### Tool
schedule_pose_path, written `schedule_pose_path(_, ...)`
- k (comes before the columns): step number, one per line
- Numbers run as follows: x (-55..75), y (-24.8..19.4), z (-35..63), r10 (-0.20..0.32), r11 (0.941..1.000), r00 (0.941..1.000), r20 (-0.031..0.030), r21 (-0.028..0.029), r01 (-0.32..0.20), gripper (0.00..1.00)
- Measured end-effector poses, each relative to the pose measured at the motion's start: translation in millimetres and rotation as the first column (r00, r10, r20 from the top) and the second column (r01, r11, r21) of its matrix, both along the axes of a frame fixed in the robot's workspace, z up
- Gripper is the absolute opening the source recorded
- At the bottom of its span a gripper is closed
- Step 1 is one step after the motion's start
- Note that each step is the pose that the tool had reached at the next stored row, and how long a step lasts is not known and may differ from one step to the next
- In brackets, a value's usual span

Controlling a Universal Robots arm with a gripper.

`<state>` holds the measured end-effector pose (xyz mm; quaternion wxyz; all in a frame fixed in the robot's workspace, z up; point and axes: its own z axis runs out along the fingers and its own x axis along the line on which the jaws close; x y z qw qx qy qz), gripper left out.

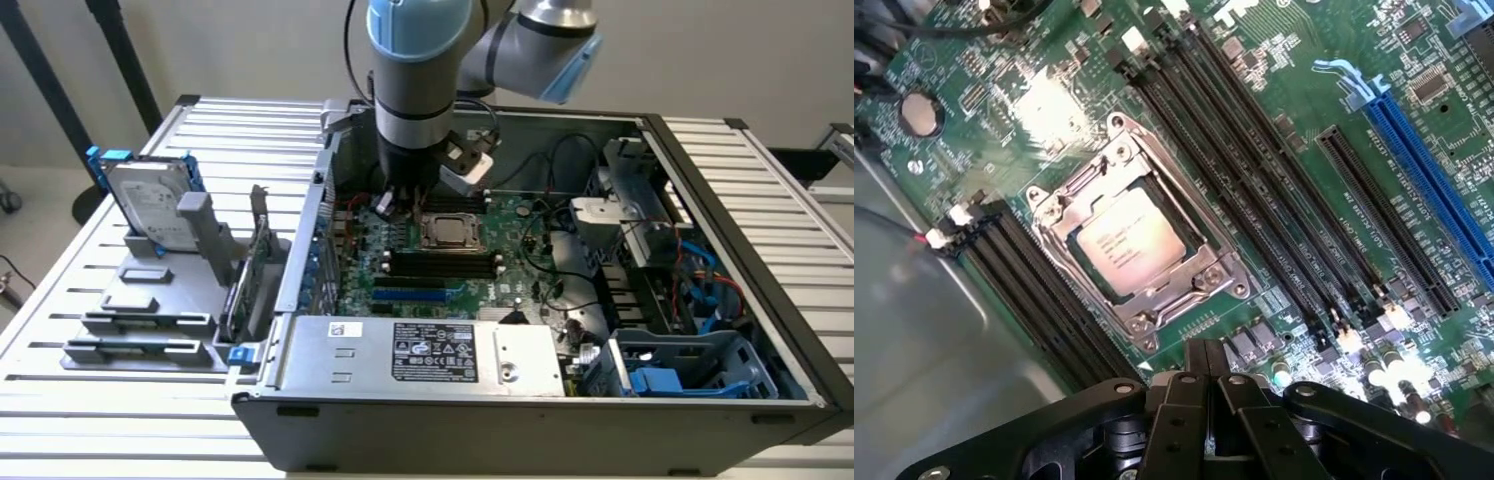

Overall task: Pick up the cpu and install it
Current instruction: 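Install the first cpu locking lever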

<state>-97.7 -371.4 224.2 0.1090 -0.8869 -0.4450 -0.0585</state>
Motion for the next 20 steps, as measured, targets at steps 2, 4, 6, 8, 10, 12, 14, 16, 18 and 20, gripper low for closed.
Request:
schedule_pose_path(2,-0.1,0.8,2.1,0.027,0.9996,0.9996,0.0000,-0.0020,-0.027,0.11)
schedule_pose_path(4,-0.1,1.4,3.9,0.053,0.9986,0.9986,0.0000,-0.0035,-0.053,0.11)
schedule_pose_path(6,-0.1,1.7,5.4,0.081,0.9967,0.9967,-0.0001,-0.0045,-0.081,0.11)
schedule_pose_path(8,0.0,1.8,6.7,0.112,0.9937,0.9937,0.0000,-0.0046,-0.112,0.11)
schedule_pose_path(10,-0.1,1.8,8.2,0.139,0.9903,0.9903,-0.0001,-0.0048,-0.139,0.11)
schedule_pose_path(12,-0.1,1.9,9.6,0.158,0.9875,0.9875,-0.0002,-0.0050,-0.158,0.11)
schedule_pose_path(14,-0.1,1.9,9.7,0.169,0.9855,0.9856,0.0000,-0.0050,-0.169,0.11)
schedule_pose_path(16,0.0,1.9,9.8,0.170,0.9855,0.9855,-0.0002,-0.0053,-0.170,0.11)
schedule_pose_path(18,0.0,2.2,9.8,0.170,0.9854,0.9854,-0.0002,-0.0052,-0.170,0.11)
schedule_pose_path(20,0.0,2.2,9.8,0.170,0.9854,0.9854,-0.0002,-0.0053,-0.170,0.11)
